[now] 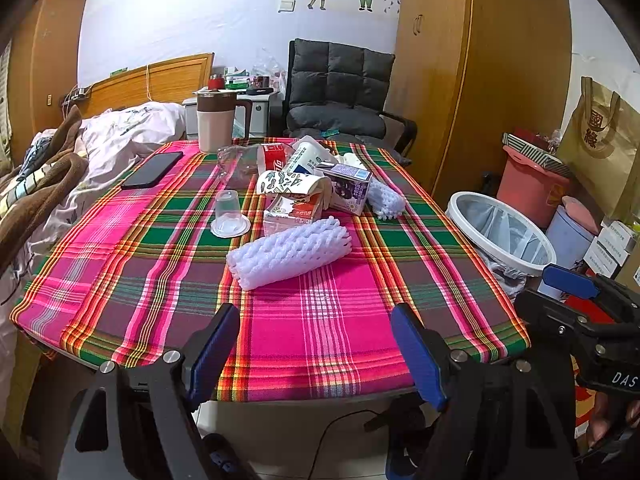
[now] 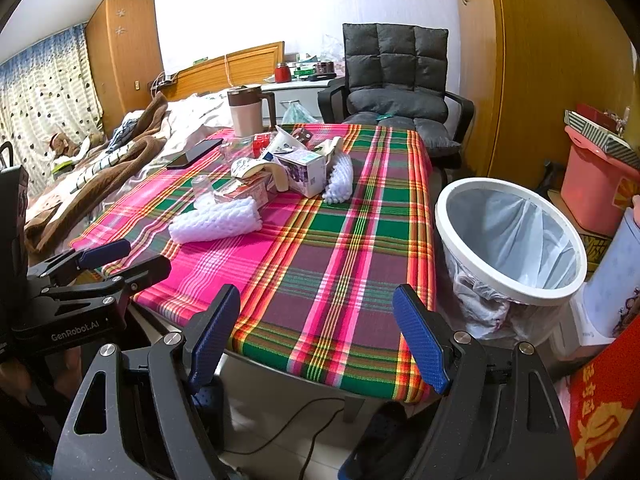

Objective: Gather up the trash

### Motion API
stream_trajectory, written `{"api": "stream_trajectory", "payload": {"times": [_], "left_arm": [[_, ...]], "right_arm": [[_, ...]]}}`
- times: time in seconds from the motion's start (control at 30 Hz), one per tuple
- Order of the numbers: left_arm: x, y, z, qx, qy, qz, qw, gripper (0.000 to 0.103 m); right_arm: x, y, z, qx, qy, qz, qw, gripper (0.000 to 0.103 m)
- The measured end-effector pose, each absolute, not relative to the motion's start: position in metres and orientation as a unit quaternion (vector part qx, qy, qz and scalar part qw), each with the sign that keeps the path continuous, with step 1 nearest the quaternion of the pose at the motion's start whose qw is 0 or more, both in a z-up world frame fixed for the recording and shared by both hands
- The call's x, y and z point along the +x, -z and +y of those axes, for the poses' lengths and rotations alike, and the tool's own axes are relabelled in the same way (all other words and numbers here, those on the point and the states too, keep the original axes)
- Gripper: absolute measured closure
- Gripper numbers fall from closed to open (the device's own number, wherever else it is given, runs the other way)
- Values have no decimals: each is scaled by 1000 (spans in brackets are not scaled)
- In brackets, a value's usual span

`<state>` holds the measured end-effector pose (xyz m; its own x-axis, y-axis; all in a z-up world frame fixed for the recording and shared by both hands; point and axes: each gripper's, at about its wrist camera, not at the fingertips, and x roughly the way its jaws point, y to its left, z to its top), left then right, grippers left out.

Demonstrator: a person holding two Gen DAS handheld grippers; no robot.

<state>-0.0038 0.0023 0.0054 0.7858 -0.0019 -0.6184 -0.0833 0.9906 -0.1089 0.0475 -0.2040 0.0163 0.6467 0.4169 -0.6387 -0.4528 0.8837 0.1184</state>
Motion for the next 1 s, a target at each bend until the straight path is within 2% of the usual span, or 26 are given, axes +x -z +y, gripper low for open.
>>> {"api": "stream_trajectory", "payload": {"times": [1.0], "left_arm": [[-6, -8, -2, -63, -21, 323, 944, 25]], "right_arm": [[47, -17, -204, -25, -240, 344, 907, 23]]}}
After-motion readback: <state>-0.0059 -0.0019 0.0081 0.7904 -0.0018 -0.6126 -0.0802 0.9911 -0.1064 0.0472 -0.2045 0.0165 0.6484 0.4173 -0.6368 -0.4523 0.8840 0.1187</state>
